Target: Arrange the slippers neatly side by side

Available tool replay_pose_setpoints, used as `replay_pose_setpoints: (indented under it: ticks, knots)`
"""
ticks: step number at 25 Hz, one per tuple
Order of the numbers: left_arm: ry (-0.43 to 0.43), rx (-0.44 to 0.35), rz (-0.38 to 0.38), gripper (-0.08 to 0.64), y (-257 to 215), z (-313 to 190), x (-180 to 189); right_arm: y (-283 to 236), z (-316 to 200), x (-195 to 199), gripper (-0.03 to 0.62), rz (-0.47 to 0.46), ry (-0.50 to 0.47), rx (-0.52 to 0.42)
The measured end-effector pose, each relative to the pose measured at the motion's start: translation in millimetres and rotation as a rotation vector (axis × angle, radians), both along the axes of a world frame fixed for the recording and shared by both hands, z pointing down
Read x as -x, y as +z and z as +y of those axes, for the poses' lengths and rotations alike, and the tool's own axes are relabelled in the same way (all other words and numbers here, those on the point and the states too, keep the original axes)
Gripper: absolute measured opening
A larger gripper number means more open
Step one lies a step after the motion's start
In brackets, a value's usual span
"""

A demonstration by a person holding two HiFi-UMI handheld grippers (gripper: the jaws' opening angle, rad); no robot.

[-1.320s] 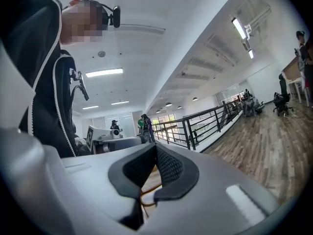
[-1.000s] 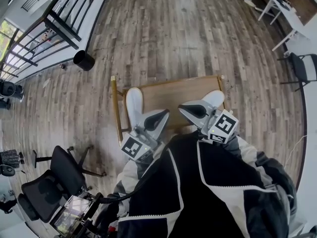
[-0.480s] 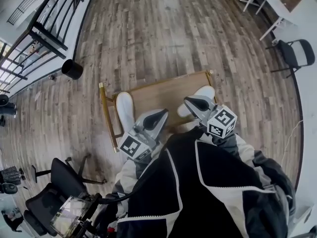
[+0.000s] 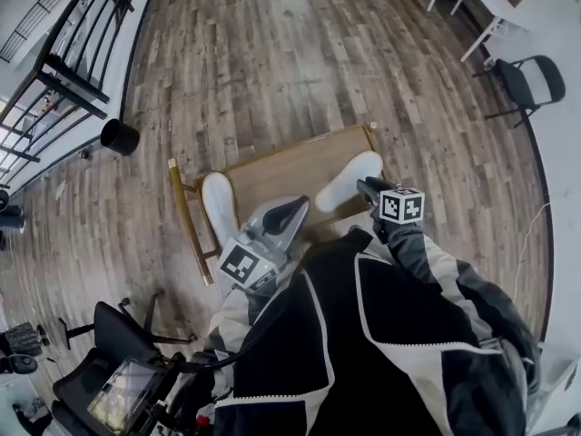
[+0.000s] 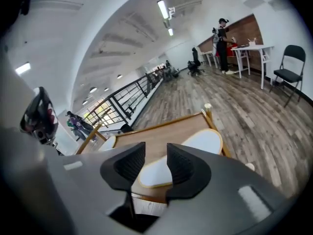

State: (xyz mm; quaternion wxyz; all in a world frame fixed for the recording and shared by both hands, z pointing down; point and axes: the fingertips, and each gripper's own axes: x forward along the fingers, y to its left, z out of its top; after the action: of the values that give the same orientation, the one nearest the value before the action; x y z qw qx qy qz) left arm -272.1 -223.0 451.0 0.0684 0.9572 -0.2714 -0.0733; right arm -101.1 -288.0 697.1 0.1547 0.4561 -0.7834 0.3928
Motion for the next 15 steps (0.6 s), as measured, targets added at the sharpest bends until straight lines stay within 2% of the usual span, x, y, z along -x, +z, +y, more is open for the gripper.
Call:
replay_pose_setpoints:
  ticks: [4,7,13,15]
  knots:
    - [-0.012,0.002,-0.006,0.02,0,2,1,43,-1,-16,0.22,0.024,0.086,0.149]
    - [-0.021,0.01,-0.01,0.02,1,5,4,65,-4,-17,0.239,0.036,0.127,0.234]
    - [-0.031,0.007,-0.01,0.02,1,7,13,109,-20,-12,0.239,0.044,0.175,0.378]
    - [-0.041,-0.001,-0.007,0.02,-1,8,18,115,-23,-5,0.201,0.053,0.165,0.401]
